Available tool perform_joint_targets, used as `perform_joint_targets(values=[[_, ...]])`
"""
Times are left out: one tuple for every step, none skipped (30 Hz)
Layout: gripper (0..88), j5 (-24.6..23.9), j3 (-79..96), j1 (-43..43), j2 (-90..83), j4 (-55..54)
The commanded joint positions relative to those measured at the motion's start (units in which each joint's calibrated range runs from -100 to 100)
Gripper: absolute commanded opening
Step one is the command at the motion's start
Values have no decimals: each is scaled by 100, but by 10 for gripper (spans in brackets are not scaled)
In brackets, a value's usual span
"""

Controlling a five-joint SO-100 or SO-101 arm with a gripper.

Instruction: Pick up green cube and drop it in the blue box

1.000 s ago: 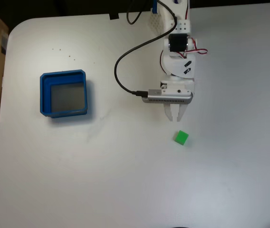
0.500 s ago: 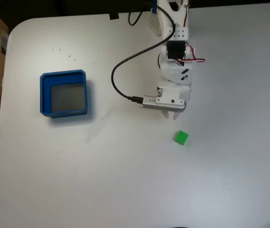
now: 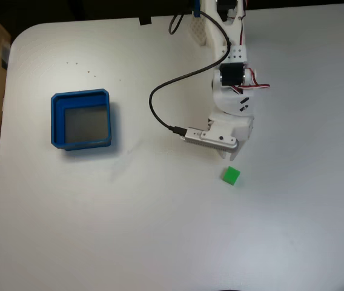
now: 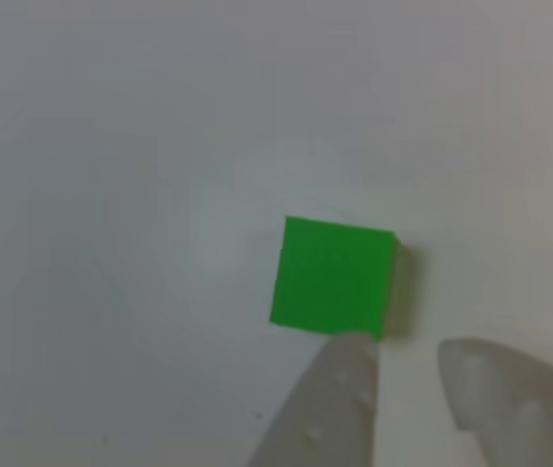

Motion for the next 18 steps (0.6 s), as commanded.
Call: perform_joint_targets(values=[[26,-15,-358,10,-118,24],[26,-29,-349,18,-118,16],[26,-44,-349,32,-110,8],[26,-44,-349,39,-110,0],[26,-44,-349,39,-118,0],[27,-44,-349,39,-118,0],[27,-44,-349,39,-118,0],[27,-44,-349,39,-118,0],[28,-44,-349,39,-102,0],[28,-44,-349,39,-77,0],[29,-44,-340,32,-77,8],[31,-44,-340,32,-68,8],[38,-44,-340,25,-68,8],[50,-44,-340,25,-77,8],[66,-44,-358,18,-85,8],[84,-44,-367,18,-85,8],[105,-49,-367,10,-77,8],[129,-49,-377,10,-77,0]])
